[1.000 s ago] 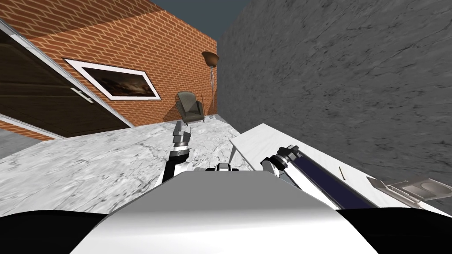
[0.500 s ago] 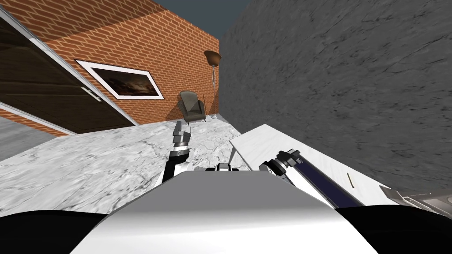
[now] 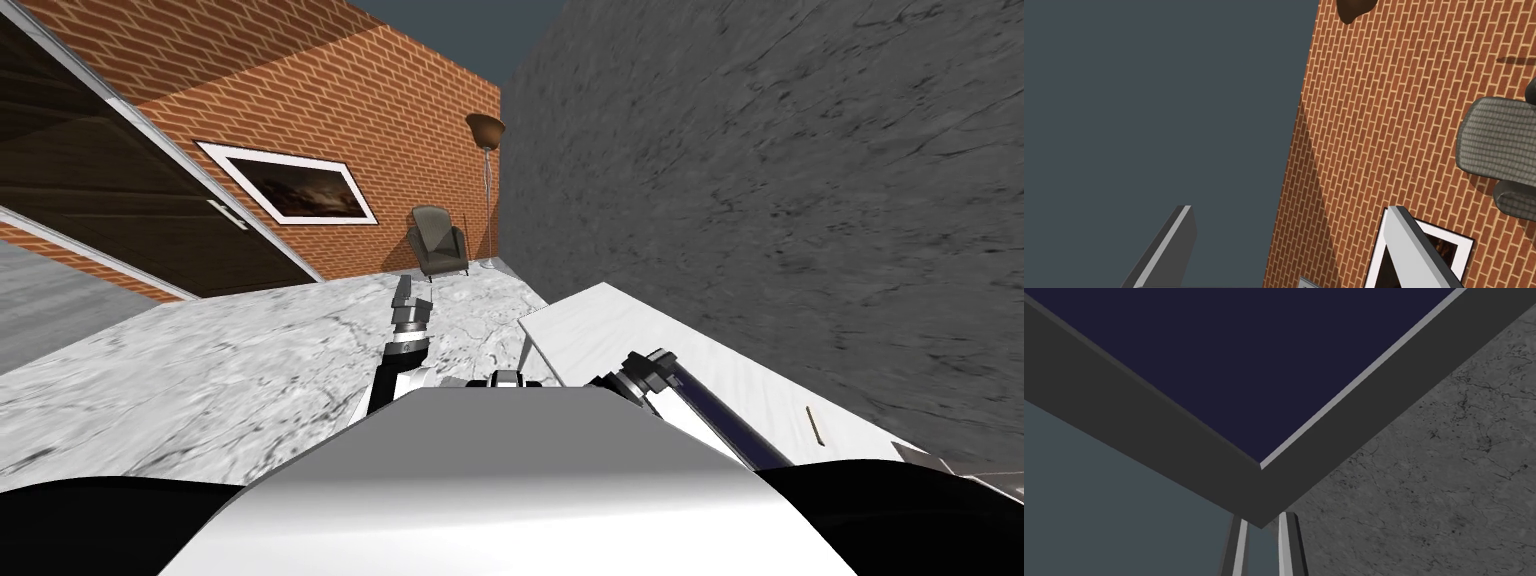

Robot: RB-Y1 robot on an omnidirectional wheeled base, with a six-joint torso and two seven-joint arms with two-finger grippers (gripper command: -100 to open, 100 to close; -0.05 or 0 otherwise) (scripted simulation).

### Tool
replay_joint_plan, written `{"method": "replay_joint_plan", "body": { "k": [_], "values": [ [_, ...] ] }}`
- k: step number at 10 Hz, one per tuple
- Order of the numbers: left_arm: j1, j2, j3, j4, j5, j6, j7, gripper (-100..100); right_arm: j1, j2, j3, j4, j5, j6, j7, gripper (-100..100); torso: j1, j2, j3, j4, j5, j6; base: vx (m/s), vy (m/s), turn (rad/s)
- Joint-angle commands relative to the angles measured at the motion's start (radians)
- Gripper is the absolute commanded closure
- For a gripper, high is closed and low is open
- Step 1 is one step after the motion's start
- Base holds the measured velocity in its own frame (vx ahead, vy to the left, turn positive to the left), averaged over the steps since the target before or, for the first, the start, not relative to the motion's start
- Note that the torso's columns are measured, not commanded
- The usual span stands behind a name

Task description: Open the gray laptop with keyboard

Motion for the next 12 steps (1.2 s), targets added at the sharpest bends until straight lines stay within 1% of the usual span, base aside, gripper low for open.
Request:
{"method": "replay_joint_plan", "body": {
  "k": [1, 2, 3, 4, 7, 8, 9, 10, 12],
  "values": [
    [0.000, 0.000, 0.000, 0.000, 0.000, 0.000, 0.000, 0, 0.044, 0.026, 0.022, 0.050, 0.053, 0.074, -0.056, 100, -0.002, -0.002, 0.003, -0.001, -0.001, -0.002, 0.012, -0.070, 0.111],
    [0.000, 0.000, 0.000, 0.000, 0.000, 0.000, 0.000, 0, 0.044, 0.026, 0.022, 0.050, 0.070, 0.096, -0.058, 100, -0.003, -0.004, 0.005, -0.003, -0.006, -0.004, 0.014, -0.065, 0.101],
    [0.000, 0.000, 0.000, 0.000, 0.000, 0.000, 0.000, 0, 0.044, 0.026, 0.022, 0.050, 0.070, 0.126, -0.058, 100, -0.006, -0.004, 0.007, -0.006, -0.010, -0.002, 0.011, -0.019, -0.005],
    [0.000, 0.000, 0.000, 0.000, 0.000, 0.000, 0.000, 0, 0.044, 0.026, 0.022, 0.050, 0.070, 0.134, -0.058, 100, -0.007, -0.003, 0.008, -0.006, -0.011, -0.001, 0.003, 0.010, -0.024],
    [0.000, 0.000, 0.000, 0.000, 0.000, 0.000, 0.000, 0, 0.044, 0.026, 0.022, 0.050, 0.070, 0.134, -0.058, 100, -0.009, -0.002, 0.010, -0.005, -0.012, -0.002, 0.000, 0.004, 0.003],
    [0.000, 0.000, 0.000, 0.000, 0.000, 0.000, 0.000, 0, 0.078, 0.050, 0.049, 0.071, 0.125, 0.188, -0.105, 100, -0.010, -0.002, 0.011, -0.006, -0.013, -0.002, 0.014, -0.060, 0.132],
    [0.000, 0.000, 0.000, 0.000, 0.000, 0.000, 0.000, 0, 0.079, 0.050, 0.049, 0.071, 0.136, 0.213, -0.105, 100, -0.013, -0.002, 0.013, -0.008, -0.019, -0.002, 0.012, -0.070, 0.086],
    [0.000, 0.000, 0.000, 0.000, 0.000, 0.000, 0.000, 0, 0.079, 0.050, 0.049, 0.071, 0.136, 0.222, -0.105, 100, -0.018, -0.003, 0.015, -0.008, -0.021, -0.001, 0.001, -0.017, -0.001],
    [0.000, 0.000, 0.000, 0.000, 0.000, 0.000, 0.000, 0, 0.079, 0.050, 0.049, 0.071, 0.136, 0.222, -0.105, 100, -0.018, -0.002, 0.015, -0.008, -0.020, 0.000, 0.008, 0.008, -0.013]
  ]
}}
